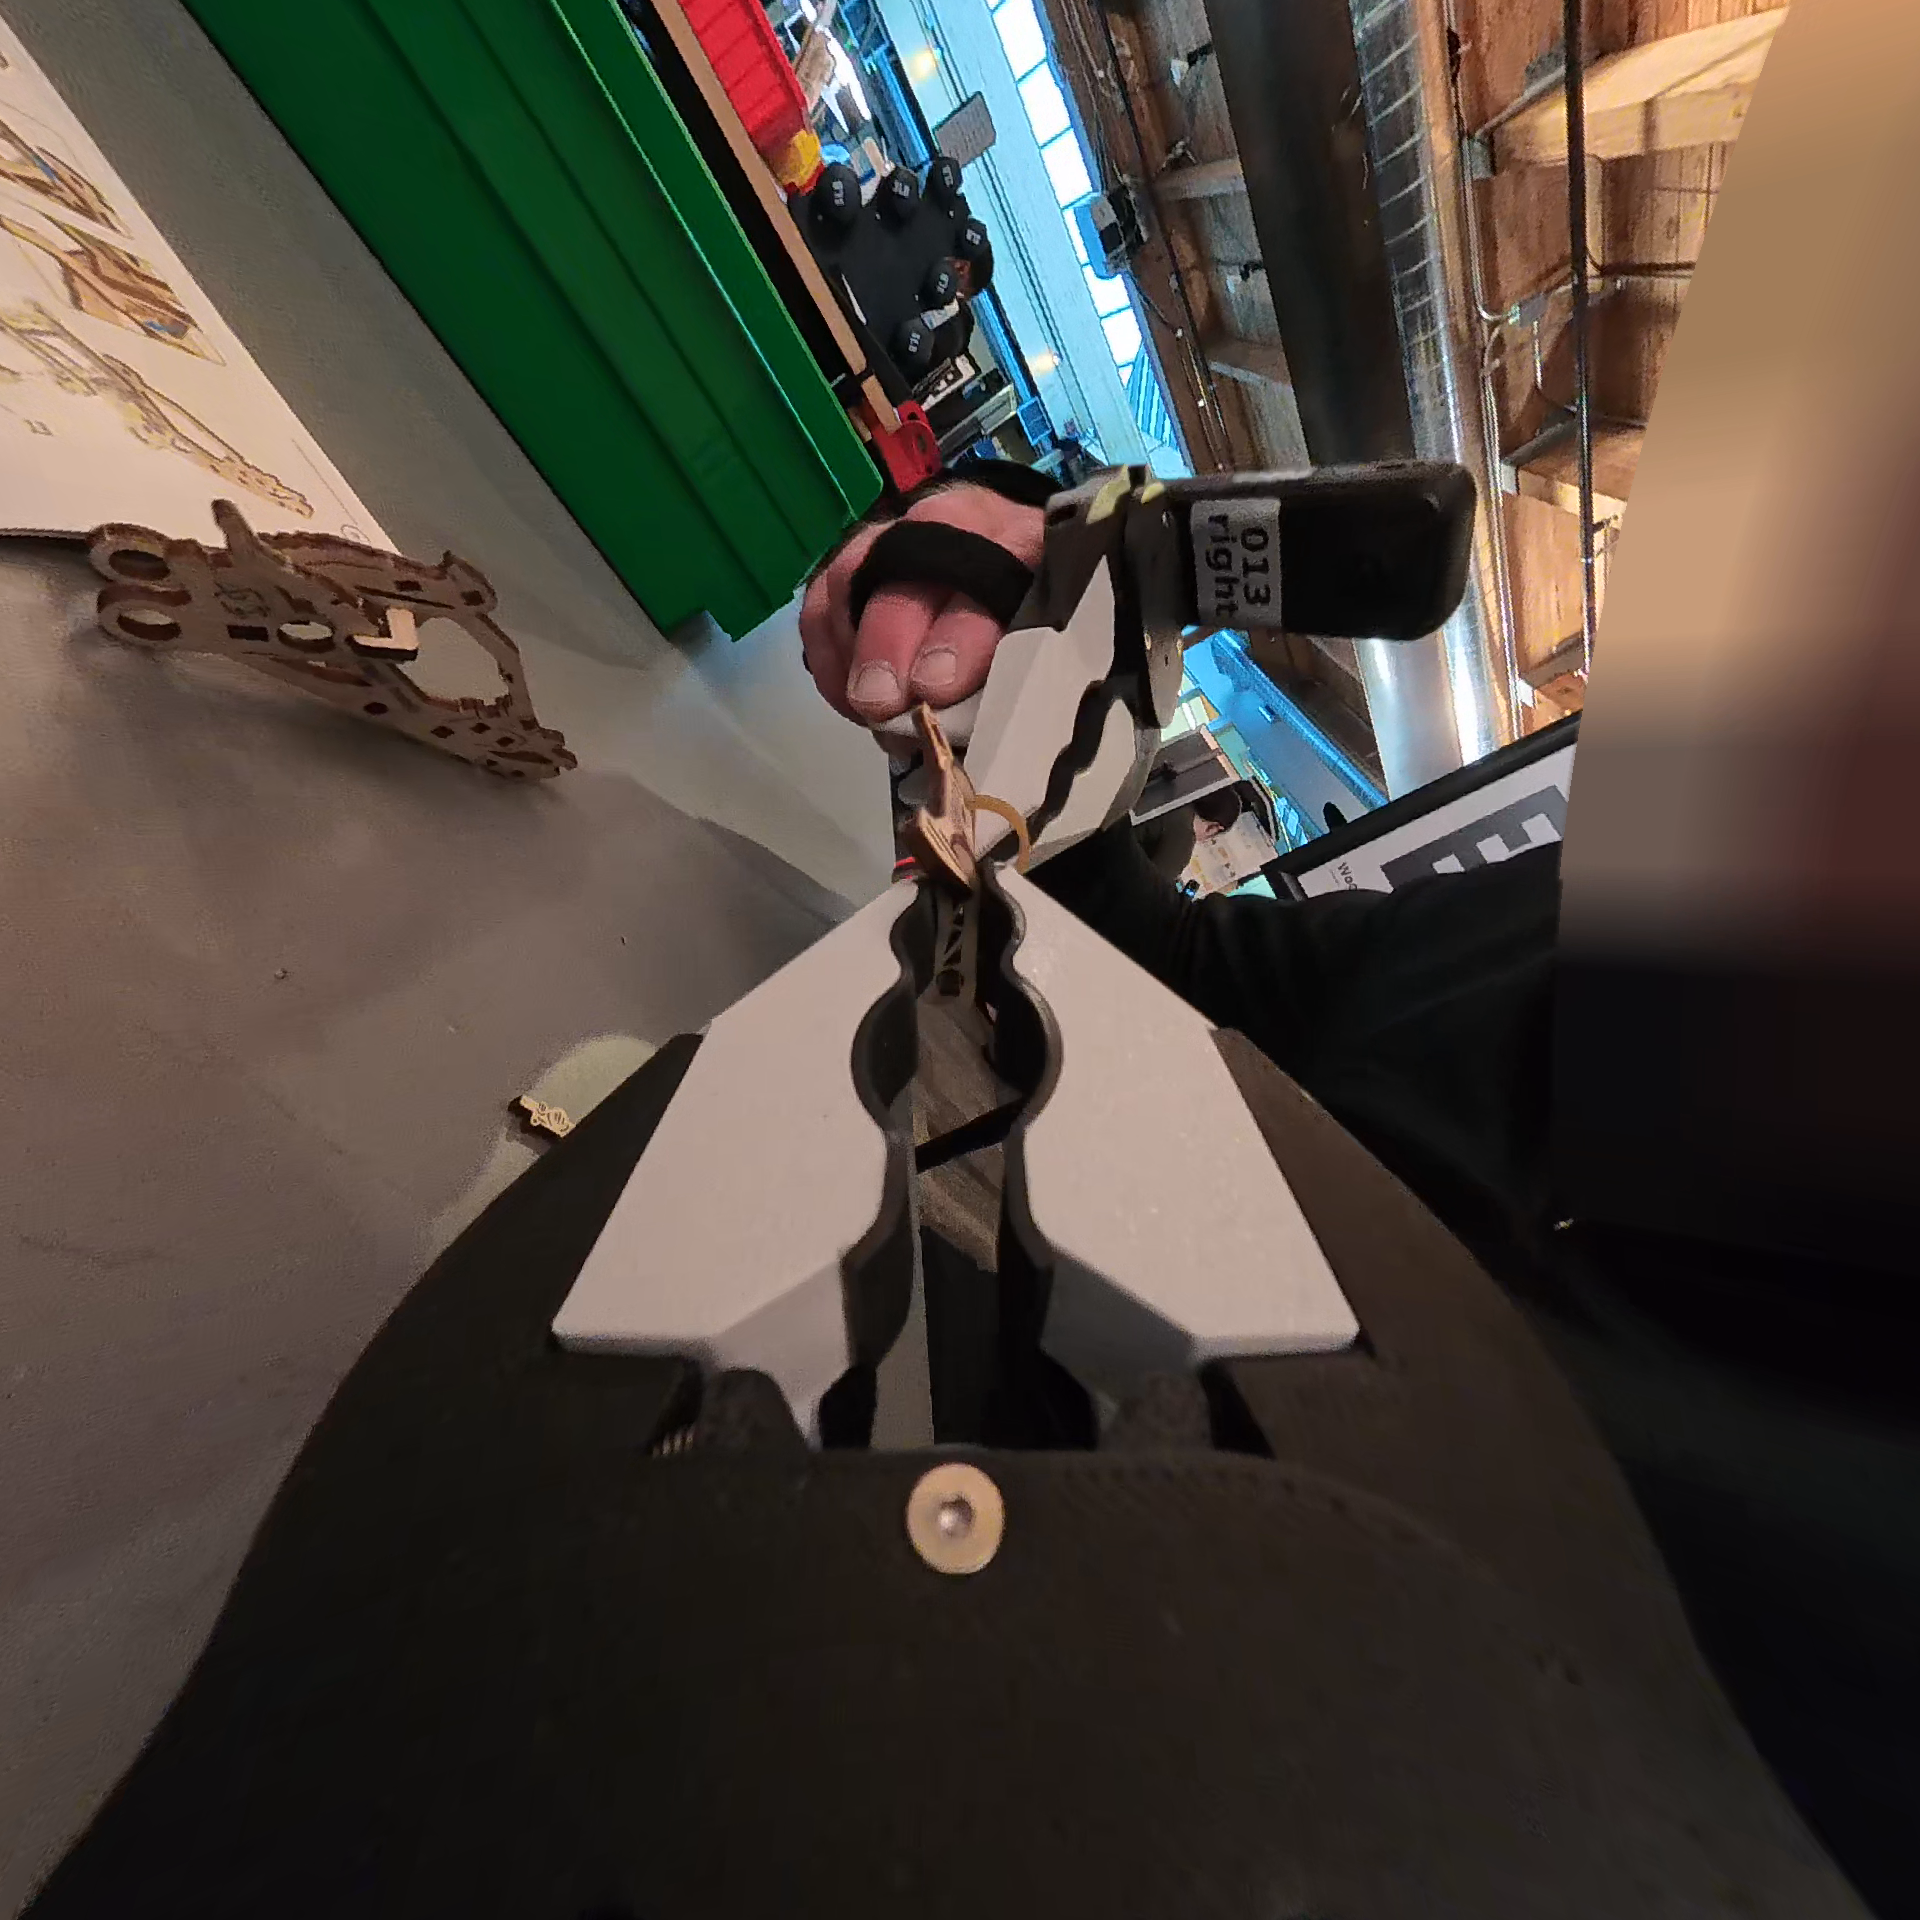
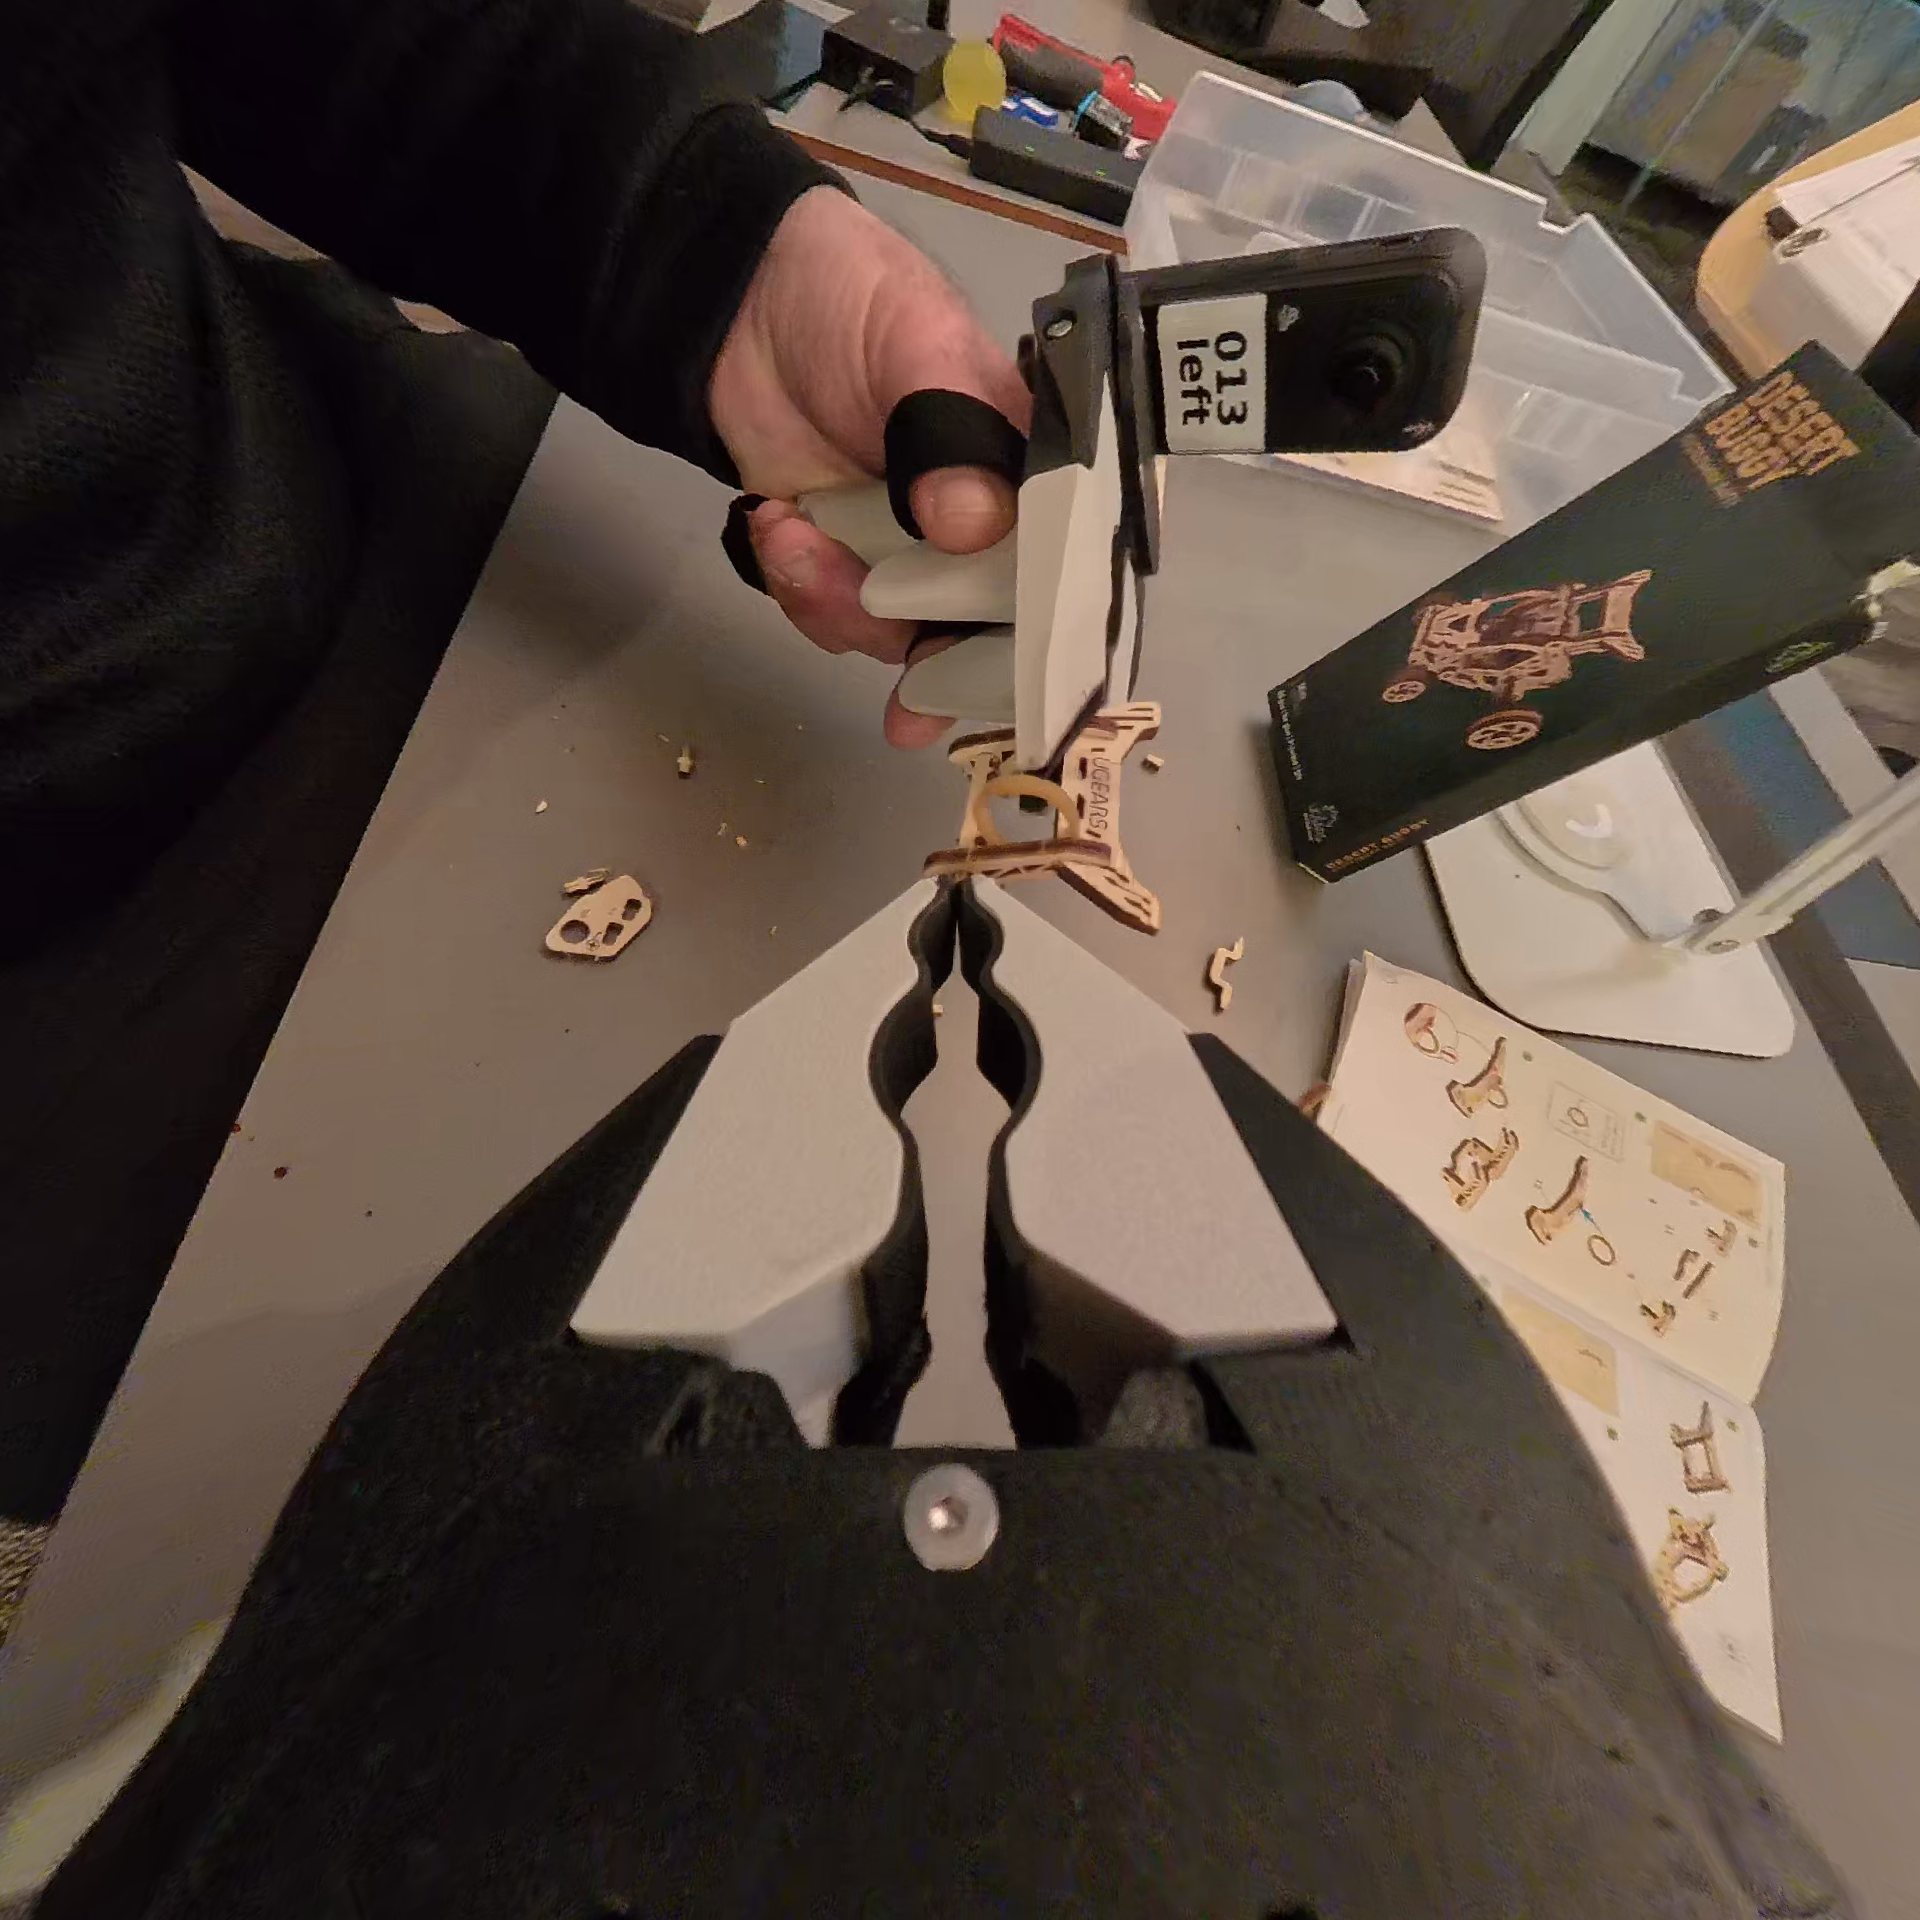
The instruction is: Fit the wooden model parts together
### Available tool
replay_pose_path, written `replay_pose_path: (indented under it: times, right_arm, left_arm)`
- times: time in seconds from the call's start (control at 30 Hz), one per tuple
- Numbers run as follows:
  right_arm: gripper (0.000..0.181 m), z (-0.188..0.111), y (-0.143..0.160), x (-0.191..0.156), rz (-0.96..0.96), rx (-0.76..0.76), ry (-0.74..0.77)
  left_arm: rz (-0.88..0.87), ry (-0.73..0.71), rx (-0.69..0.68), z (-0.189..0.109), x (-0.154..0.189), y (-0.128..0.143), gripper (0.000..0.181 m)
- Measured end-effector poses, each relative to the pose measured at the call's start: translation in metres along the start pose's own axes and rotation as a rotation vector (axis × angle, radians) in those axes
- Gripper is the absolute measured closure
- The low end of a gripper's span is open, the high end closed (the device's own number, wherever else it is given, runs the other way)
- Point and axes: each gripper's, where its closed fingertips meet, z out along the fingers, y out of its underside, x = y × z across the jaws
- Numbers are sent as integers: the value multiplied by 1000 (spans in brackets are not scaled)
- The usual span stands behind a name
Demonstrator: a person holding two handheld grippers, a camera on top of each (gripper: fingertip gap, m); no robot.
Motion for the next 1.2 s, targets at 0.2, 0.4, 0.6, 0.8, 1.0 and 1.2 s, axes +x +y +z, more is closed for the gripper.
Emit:
replay_pose_path:
  times: [0.2, 0.4, 0.6, 0.8, 1.0, 1.2]
  right_arm:
    - [178, 1, -2, 1, -17, 5, 48]
    - [181, 1, -3, -1, -62, -1, 57]
    - [181, 1, 0, 0, 2, 9, 63]
    - [181, 2, 2, 3, 175, 49, 47]
    - [181, 2, 2, -1, 375, 101, -23]
    - [181, 0, 2, 4, 663, 177, -112]
  left_arm:
    - [-29, 22, 8, 0, 2, 1, 176]
    - [-66, 58, 25, 1, 5, 0, 176]
    - [-59, 50, 35, 2, 4, -1, 176]
    - [27, 20, 23, 0, 2, -2, 176]
    - [120, 1, -5, 0, 5, 1, 176]
    - [245, -33, -24, -2, 6, 1, 176]
